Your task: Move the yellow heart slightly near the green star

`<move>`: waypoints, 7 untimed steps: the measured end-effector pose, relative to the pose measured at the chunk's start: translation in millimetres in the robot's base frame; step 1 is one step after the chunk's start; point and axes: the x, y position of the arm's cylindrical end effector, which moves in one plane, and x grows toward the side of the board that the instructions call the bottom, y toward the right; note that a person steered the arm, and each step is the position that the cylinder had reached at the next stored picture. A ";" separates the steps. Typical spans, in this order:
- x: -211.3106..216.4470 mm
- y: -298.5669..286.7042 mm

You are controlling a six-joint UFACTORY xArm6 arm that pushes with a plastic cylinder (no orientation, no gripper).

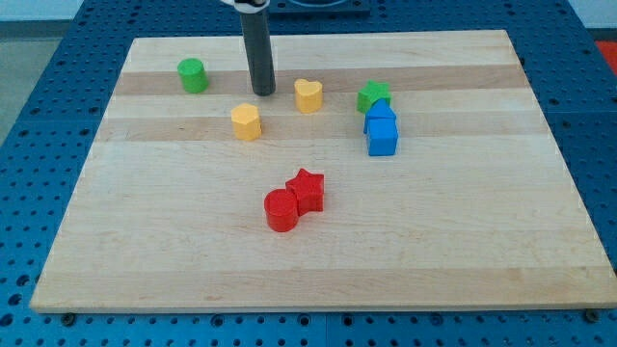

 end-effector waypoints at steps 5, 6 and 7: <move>-0.1 50.7; -8.0 54.9; -19.6 57.2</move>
